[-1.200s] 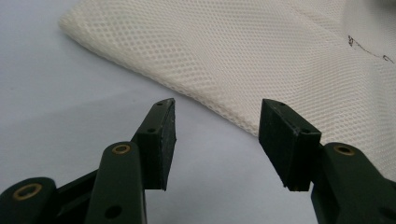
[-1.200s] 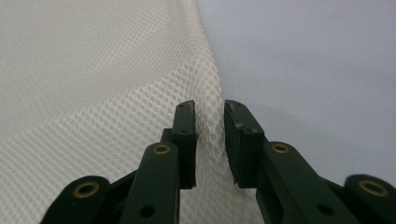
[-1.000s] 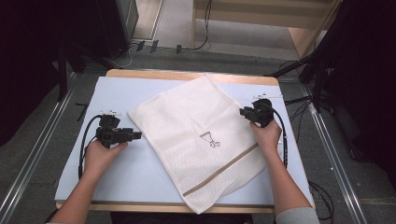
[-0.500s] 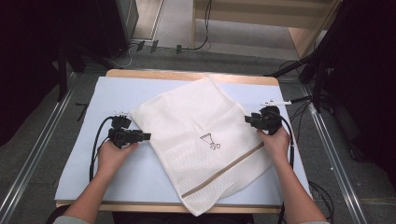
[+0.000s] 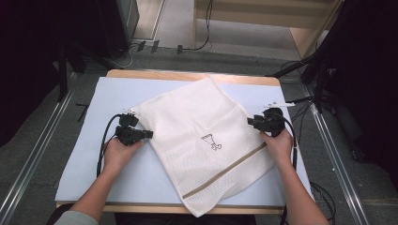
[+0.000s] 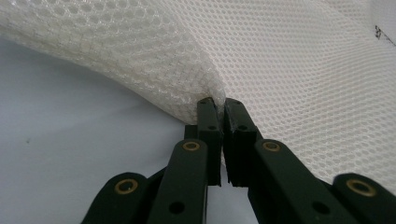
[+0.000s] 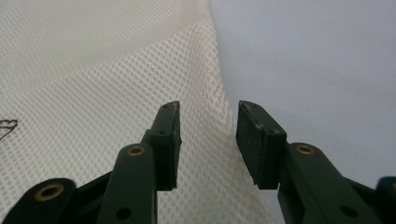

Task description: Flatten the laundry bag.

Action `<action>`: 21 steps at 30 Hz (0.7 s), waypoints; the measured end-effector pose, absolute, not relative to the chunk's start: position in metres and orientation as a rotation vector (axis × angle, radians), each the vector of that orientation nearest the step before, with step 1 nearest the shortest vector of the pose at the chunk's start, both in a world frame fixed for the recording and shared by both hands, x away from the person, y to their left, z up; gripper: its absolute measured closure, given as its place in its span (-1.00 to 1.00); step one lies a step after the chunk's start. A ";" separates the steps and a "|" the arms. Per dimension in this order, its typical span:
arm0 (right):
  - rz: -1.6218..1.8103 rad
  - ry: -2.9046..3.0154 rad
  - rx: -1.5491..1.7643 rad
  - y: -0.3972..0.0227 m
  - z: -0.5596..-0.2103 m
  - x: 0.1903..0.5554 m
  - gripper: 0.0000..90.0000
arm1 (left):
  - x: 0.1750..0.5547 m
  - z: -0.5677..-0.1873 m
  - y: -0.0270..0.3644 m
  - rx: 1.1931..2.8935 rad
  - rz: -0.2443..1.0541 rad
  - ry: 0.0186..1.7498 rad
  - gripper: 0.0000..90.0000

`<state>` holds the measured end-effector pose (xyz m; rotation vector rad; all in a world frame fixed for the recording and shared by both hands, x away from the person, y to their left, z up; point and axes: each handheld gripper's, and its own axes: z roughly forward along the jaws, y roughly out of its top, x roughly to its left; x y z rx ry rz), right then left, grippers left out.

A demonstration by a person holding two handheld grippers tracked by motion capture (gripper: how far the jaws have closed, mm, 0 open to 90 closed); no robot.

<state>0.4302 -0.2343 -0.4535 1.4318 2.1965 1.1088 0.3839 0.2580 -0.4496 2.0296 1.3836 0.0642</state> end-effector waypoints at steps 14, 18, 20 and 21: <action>1.127 2.256 1.378 -0.228 -0.453 0.412 0.43 | 0.417 -0.439 0.300 2.012 0.116 1.405 0.95; 1.117 2.292 1.346 -0.222 -0.455 0.406 0.43 | 0.429 -0.439 0.309 1.996 0.126 1.428 0.94; 1.107 2.304 1.349 -0.220 -0.457 0.404 0.41 | 0.434 -0.438 0.312 1.986 0.137 1.431 0.94; 1.105 2.307 1.356 -0.219 -0.459 0.404 0.39 | 0.436 -0.438 0.313 1.977 0.142 1.435 0.94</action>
